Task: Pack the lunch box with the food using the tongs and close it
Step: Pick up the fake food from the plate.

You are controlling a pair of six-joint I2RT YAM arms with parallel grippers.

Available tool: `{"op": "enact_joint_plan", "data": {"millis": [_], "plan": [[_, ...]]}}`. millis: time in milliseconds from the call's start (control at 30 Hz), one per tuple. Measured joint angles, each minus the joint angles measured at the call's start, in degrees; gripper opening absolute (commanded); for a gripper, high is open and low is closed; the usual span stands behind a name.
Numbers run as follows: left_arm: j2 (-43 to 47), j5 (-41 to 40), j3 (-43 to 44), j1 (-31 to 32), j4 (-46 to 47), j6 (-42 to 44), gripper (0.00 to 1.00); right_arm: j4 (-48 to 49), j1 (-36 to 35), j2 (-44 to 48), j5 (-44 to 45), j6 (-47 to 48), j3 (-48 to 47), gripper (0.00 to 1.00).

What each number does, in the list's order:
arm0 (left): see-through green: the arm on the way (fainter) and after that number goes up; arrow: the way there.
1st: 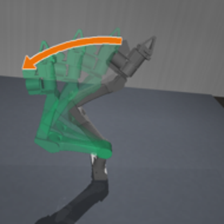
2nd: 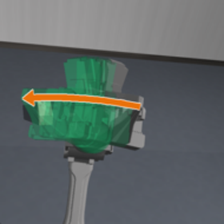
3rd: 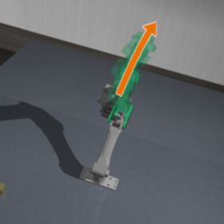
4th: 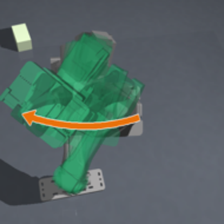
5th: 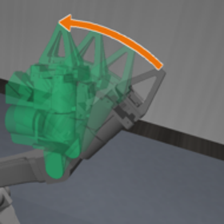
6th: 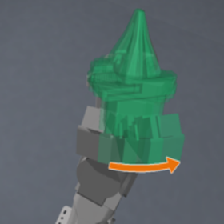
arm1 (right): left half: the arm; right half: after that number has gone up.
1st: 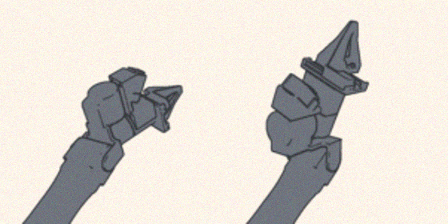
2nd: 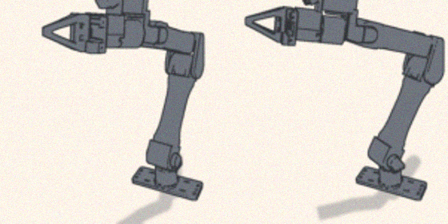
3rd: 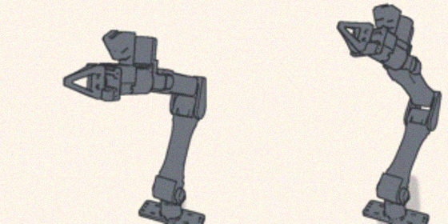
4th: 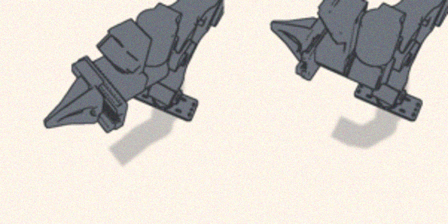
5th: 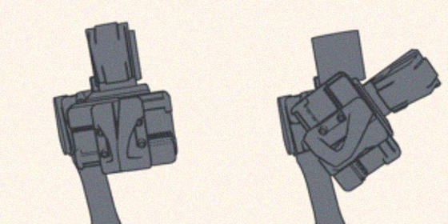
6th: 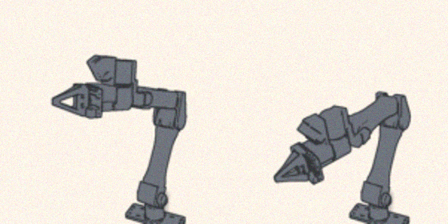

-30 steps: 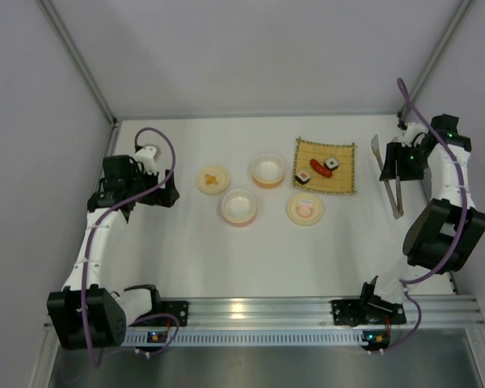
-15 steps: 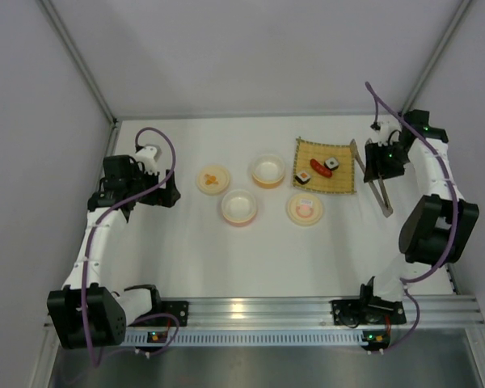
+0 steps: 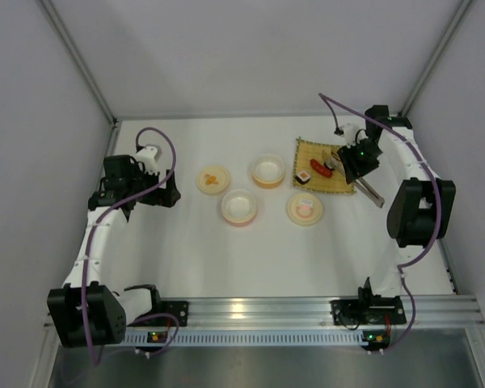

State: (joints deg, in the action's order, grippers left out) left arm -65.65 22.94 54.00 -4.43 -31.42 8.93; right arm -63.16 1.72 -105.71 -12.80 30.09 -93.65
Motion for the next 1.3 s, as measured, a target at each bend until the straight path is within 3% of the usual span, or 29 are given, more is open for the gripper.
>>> {"op": "enact_joint_plan", "data": {"millis": [333,1300], "plan": [[-0.55,0.02,0.07,0.0,-0.04,0.0,0.98,-5.05,-5.75,-5.31,0.96,4.61,-5.11,0.4],[-1.9,0.0,0.24,0.02,-0.02,0.0,0.98,-7.41,-6.08,-11.58,5.99,7.02,-10.43,0.43]]}}
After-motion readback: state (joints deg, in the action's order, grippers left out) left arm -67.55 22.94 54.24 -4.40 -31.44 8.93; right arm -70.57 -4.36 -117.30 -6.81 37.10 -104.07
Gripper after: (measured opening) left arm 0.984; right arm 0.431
